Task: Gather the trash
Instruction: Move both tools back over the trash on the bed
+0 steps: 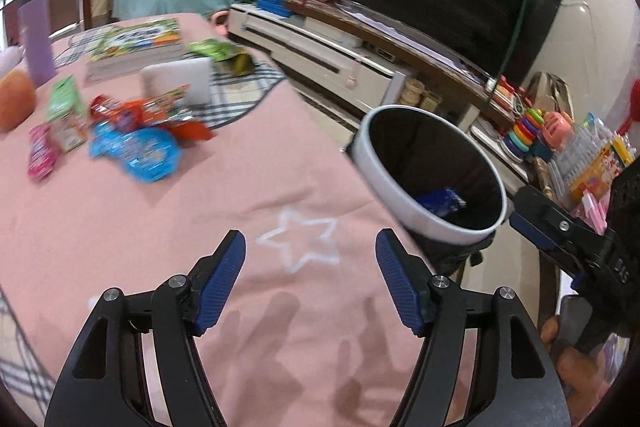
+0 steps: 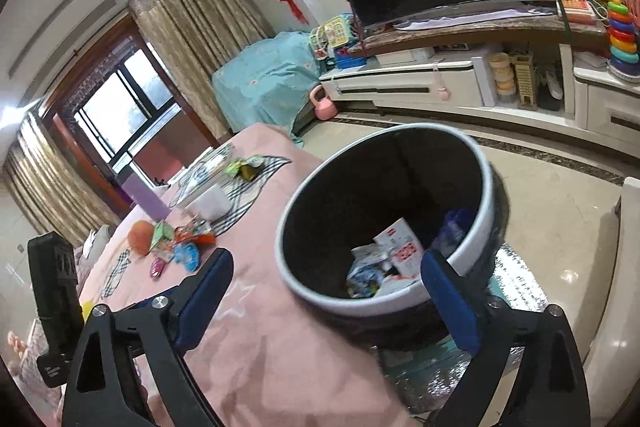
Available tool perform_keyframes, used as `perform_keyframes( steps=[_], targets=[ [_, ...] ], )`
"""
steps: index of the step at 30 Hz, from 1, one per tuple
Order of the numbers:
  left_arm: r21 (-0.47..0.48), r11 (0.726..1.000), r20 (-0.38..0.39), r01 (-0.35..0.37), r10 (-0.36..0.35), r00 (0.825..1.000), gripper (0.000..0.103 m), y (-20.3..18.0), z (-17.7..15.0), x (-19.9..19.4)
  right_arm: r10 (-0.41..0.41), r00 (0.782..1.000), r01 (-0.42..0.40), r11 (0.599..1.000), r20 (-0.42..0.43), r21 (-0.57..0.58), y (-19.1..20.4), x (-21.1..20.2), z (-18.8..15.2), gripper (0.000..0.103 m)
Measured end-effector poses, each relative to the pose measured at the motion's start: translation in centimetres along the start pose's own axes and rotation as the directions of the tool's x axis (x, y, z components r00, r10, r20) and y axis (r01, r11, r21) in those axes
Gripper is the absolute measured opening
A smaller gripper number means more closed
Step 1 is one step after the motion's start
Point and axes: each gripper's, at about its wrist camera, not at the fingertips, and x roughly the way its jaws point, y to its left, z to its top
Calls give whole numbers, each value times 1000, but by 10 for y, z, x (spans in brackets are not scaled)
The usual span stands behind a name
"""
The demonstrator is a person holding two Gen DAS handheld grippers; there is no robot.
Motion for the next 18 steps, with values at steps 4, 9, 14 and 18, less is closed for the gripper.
perform_keyframes(
  steps=[4, 9, 14, 18],
  targets=[
    [-40, 999, 5, -26, 26, 1000, 69, 22, -9, -10, 38, 999, -38, 999, -25, -18, 23, 7, -9, 100],
    [-87, 994, 11, -63, 65, 998, 70, 56, -23, -24, 72, 996, -76, 995, -59, -71, 52, 19, -22, 101],
    [-152, 984, 15, -96, 99, 995, 70, 91, -36, -38, 74, 992, -85, 991, -106, -102, 71, 34, -37, 101],
    [-194, 974, 14, -113, 118, 993, 70, 117, -44, -46, 75, 987, -95, 987, -144, -133, 88, 47, -48, 101]
  ],
)
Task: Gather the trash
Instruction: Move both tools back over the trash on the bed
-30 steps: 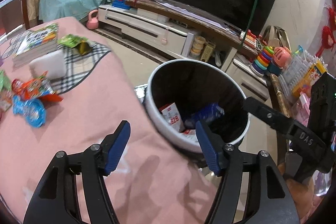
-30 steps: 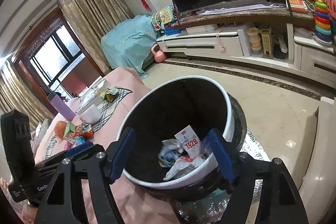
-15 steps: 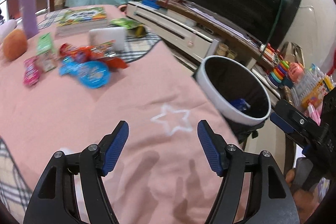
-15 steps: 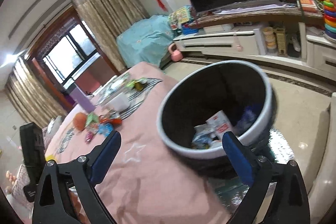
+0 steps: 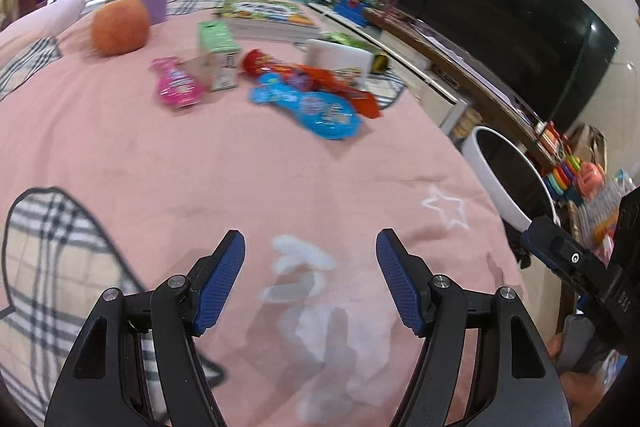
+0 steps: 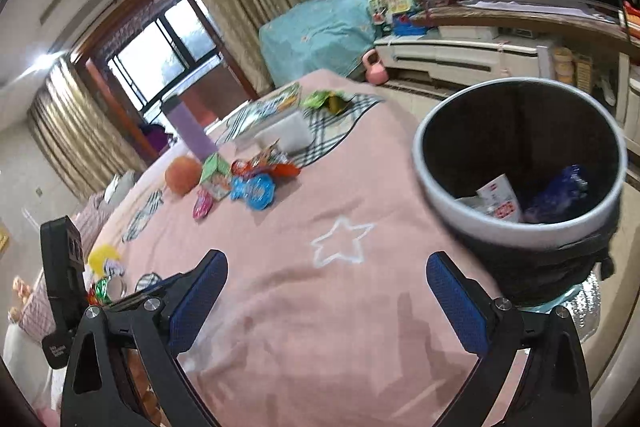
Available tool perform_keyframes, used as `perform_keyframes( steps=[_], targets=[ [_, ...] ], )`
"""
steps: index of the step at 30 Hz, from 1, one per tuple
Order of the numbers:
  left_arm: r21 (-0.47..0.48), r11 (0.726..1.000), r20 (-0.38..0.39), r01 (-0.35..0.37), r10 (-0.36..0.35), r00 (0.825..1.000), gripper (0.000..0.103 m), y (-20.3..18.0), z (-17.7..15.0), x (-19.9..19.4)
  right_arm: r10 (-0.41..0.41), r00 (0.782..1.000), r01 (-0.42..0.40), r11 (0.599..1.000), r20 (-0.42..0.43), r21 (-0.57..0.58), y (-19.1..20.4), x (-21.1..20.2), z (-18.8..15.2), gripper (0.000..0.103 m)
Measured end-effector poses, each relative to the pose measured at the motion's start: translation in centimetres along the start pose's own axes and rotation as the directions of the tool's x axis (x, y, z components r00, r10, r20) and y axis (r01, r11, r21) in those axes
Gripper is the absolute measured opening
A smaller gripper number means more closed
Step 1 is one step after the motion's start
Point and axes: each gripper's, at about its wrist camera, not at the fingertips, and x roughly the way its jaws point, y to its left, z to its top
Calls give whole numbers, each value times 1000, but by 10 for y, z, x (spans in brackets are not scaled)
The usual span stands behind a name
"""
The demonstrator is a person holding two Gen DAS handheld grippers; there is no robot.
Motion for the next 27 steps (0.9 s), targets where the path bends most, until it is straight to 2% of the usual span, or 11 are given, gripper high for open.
perform_keyframes(
  steps=[8, 27],
  targets=[
    [-67, 997, 7, -28, 29, 1000, 70, 37, 2, -6, -19, 1000, 17, 994, -15, -106, 33, 23, -9, 101],
    [-115, 990, -24, -79, 77, 997, 70, 65, 19, 6, 31, 992, -41, 995, -119, -88, 48, 64, 1, 101]
  ],
)
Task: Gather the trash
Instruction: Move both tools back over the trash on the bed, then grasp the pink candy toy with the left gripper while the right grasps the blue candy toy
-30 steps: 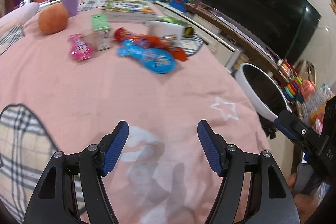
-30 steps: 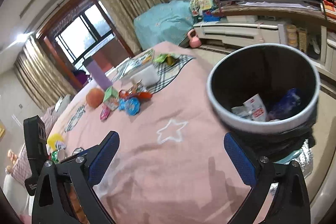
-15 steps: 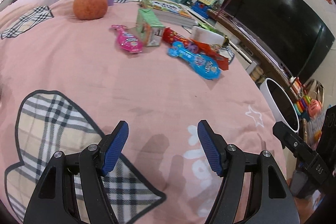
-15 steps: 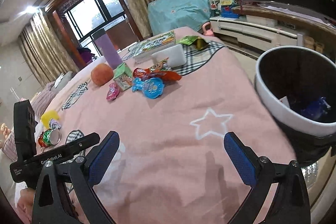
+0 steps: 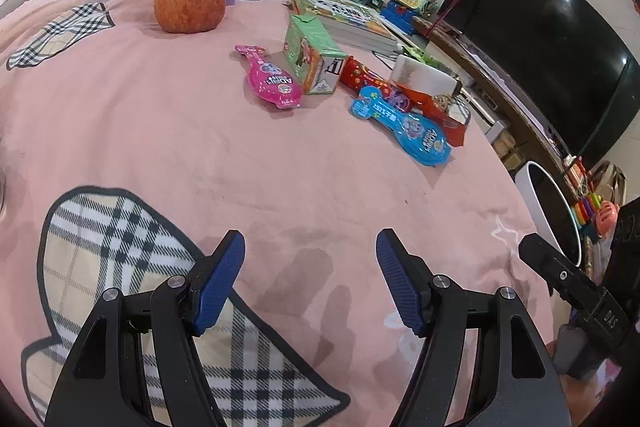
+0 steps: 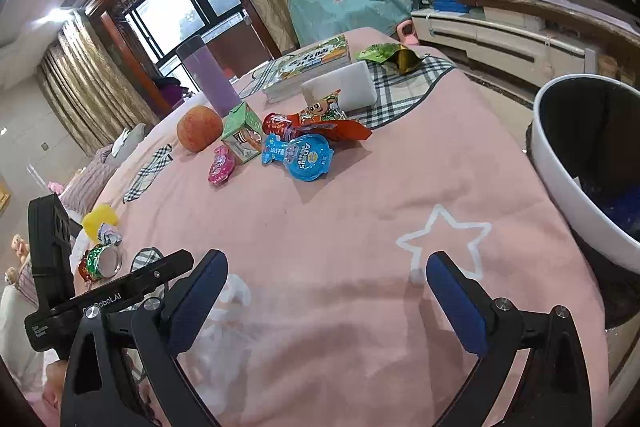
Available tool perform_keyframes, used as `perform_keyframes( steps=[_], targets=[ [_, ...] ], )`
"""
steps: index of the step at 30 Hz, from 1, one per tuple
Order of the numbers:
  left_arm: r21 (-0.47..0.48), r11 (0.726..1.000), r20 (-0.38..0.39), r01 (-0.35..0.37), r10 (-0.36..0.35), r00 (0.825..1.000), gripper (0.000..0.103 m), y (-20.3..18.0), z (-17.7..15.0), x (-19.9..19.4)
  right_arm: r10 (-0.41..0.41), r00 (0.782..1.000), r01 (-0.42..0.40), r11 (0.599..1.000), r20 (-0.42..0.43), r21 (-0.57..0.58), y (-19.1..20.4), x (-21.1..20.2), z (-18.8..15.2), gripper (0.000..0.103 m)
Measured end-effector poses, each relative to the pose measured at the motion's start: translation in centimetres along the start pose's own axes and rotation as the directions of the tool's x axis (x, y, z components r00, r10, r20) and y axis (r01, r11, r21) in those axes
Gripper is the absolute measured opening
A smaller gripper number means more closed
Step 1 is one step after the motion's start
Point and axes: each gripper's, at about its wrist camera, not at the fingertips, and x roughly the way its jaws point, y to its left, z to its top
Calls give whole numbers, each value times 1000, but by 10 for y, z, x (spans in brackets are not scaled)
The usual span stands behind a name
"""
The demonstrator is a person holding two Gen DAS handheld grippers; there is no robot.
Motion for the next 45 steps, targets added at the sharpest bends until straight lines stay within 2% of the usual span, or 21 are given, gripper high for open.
perform_keyframes(
  steps=[9, 14, 20, 26, 30, 32, 34, 35, 37, 38, 42, 45],
  targets=[
    [18, 999, -6, -31, 31, 1000, 70, 0, 25, 14, 14, 1000, -14, 1000, -3, 5, -2, 14, 18, 101],
    [6, 999, -27, -44, 44, 999, 70, 6, 48, 29, 18, 1000, -18, 1000, -15, 8, -4, 28, 34, 101],
    [-12, 998, -13, -63, 63, 998, 70, 10, 77, 44, 34, 999, -34, 999, -25, 2, -7, 46, 53, 101],
    [-35, 996, -30, -86, 85, 996, 70, 17, 100, 67, 27, 996, -31, 999, -84, -43, 2, 69, 57, 98],
    [-29, 993, -30, -116, 115, 993, 70, 18, 111, 80, 27, 993, -34, 998, -118, -56, 8, 83, 58, 79],
    [-22, 990, -25, -138, 137, 990, 70, 17, 114, 86, 22, 992, -30, 998, -124, -60, 9, 90, 60, 75],
    [-19, 989, -19, -146, 145, 989, 64, 19, 115, 91, 16, 992, -25, 998, -129, -64, 11, 95, 61, 70],
    [-13, 988, -13, -153, 153, 988, 56, 19, 114, 92, 9, 992, -18, 997, -128, -70, 12, 96, 62, 66],
    [6, 986, -5, -164, 164, 986, 45, 18, 113, 93, 3, 991, -14, 997, -134, -79, 13, 98, 61, 50],
    [13, 987, -5, -158, 158, 987, 40, 18, 113, 93, -1, 990, -11, 997, -140, -80, 13, 98, 61, 33],
    [32, 990, -4, -135, 135, 991, 38, 16, 105, 85, 19, 992, -29, 997, -126, -78, 14, 88, 56, 20],
    [32, 993, -6, -111, 112, 994, 38, 14, 94, 76, 25, 993, -34, 996, -114, -78, 14, 75, 47, 19]
  ],
)
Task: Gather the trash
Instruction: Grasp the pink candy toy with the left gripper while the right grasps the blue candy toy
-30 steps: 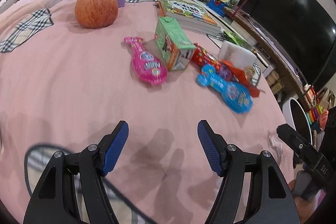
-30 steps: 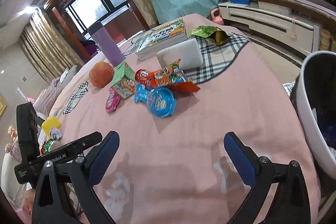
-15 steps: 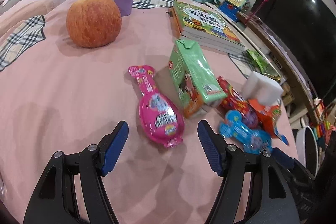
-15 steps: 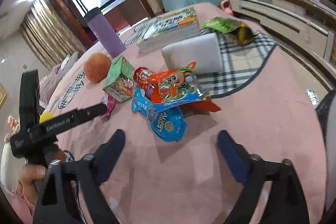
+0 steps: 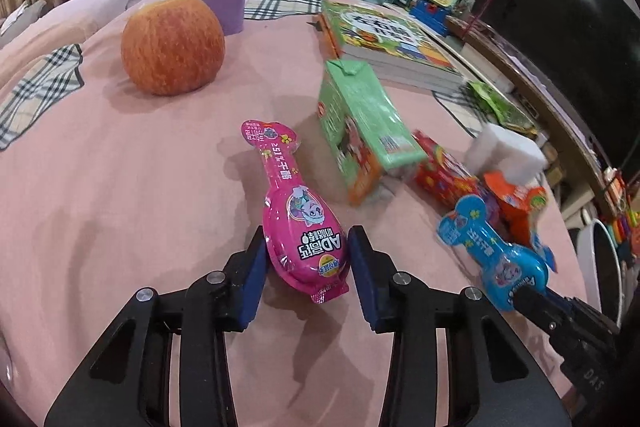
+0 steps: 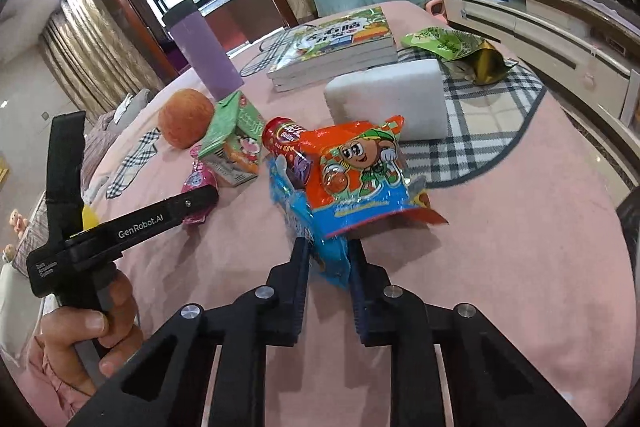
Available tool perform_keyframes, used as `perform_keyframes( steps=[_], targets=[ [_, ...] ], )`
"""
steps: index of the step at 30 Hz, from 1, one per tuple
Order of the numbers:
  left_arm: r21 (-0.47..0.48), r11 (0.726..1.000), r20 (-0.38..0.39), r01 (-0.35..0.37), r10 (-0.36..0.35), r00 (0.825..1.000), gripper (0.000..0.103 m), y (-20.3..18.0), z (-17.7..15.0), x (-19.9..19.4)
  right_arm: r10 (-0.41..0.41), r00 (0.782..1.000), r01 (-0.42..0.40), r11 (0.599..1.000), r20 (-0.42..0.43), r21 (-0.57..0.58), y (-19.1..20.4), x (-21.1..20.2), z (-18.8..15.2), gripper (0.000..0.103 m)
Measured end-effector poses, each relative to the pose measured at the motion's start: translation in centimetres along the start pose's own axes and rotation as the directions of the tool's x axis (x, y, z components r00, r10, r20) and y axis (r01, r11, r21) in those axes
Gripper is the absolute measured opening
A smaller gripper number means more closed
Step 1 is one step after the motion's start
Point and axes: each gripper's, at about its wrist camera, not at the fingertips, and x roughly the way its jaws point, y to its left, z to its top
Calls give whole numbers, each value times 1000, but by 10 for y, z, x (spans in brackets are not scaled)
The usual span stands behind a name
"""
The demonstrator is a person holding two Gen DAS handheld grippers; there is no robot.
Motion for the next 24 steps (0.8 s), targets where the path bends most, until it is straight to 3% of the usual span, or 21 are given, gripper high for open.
perform_keyframes(
  steps=[13, 24],
  targets=[
    [98, 983, -19, 155, -154, 988, 38, -48, -75, -62, -5, 997, 2, 999, 77, 34, -10, -65, -43, 17],
    [200, 947, -37, 251, -248, 968, 38, -99, -105, -89, -68, 985, 52, 993, 158, 102, -36, -125, -73, 17]
  ],
)
